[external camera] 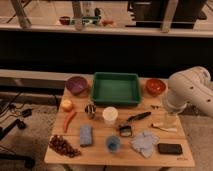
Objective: Place brush in purple bowl
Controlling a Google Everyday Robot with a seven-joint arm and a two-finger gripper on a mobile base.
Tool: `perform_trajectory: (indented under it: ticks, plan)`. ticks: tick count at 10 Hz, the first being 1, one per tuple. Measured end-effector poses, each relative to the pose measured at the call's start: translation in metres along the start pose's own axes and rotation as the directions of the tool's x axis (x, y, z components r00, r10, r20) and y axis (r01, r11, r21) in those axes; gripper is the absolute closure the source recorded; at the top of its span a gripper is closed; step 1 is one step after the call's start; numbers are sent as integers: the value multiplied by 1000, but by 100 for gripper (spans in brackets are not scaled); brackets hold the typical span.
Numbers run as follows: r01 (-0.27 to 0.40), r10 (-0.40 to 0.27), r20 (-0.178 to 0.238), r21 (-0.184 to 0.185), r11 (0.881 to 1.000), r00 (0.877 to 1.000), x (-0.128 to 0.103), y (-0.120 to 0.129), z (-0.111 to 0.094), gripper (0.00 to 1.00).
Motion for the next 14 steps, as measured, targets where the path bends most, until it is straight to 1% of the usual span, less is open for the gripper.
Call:
perform_trajectory:
  ticks: [7, 8, 10, 12, 13, 14]
  plan:
    - [1, -1, -1, 0, 1000, 1000, 0, 0, 0, 20]
    - [7, -7, -1, -10, 1000, 1000, -3, 2, 4, 20]
    - [23, -23, 5, -20, 1000, 1000, -20, 0, 13, 20]
    - [28, -27, 19, -26, 999, 999, -27, -4, 18, 20]
    - [33, -32, 27, -29, 999, 999, -33, -7, 22, 20]
    - [36, -34, 44, -41, 999, 998, -41, -11, 31, 20]
